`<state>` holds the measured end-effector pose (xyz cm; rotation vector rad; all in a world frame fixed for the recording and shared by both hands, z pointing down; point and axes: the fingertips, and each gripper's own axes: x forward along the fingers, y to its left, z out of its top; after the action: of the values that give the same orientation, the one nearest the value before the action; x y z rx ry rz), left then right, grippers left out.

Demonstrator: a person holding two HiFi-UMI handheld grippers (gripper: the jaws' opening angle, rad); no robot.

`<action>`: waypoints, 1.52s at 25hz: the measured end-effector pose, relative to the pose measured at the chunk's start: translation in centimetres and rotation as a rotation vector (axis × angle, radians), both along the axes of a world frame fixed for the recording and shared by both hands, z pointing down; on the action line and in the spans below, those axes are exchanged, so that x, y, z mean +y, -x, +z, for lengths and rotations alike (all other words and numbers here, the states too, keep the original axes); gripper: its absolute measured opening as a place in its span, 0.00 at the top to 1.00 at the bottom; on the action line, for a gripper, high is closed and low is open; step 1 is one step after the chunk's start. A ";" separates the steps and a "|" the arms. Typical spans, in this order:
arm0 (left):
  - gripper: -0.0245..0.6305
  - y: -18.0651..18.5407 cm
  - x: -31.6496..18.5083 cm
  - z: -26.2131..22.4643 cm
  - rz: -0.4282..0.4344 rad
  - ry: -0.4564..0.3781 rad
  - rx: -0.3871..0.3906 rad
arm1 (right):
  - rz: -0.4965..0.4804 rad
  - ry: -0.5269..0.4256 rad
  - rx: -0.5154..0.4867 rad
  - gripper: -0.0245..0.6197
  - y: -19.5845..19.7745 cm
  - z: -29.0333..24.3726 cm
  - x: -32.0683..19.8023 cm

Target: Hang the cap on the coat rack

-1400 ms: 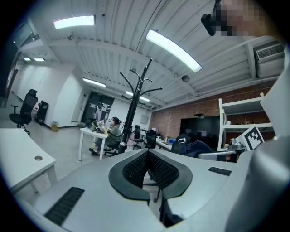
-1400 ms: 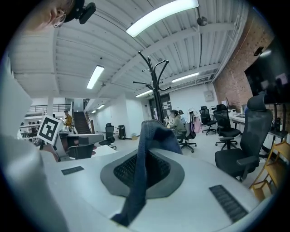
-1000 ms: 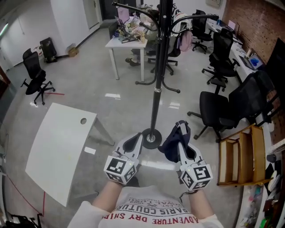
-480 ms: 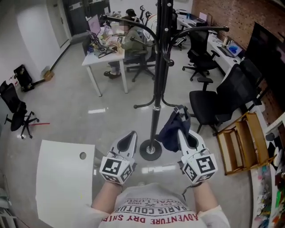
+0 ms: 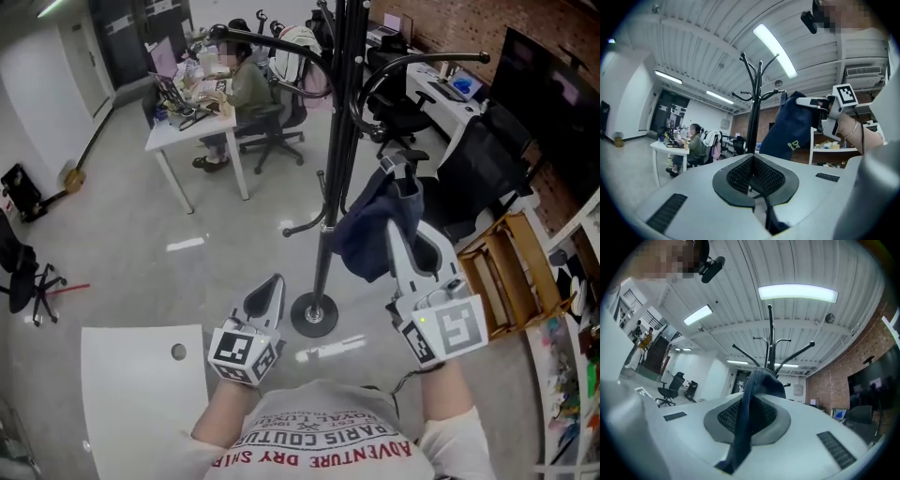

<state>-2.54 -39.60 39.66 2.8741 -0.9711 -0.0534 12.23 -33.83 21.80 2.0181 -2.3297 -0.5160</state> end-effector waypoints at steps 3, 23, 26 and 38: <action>0.96 0.1 -0.6 0.4 0.014 0.013 0.003 | 0.017 -0.055 0.042 0.94 0.4 -2.4 -0.1; 0.96 0.1 -4.3 2.9 0.034 0.062 -0.023 | -0.018 0.025 -0.037 0.94 0.2 -1.0 -8.2; 0.96 0.1 -4.4 3.2 0.034 0.071 -0.032 | -0.001 0.055 -0.033 0.94 -0.5 0.3 -9.5; 0.96 0.0 -5.5 5.3 -0.002 0.123 -0.030 | 0.027 0.121 -0.104 0.94 -2.1 4.5 -10.9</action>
<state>-2.51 -45.07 45.00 2.7696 -0.9473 0.0474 14.29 -44.74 26.27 2.0643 -2.3241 -0.2680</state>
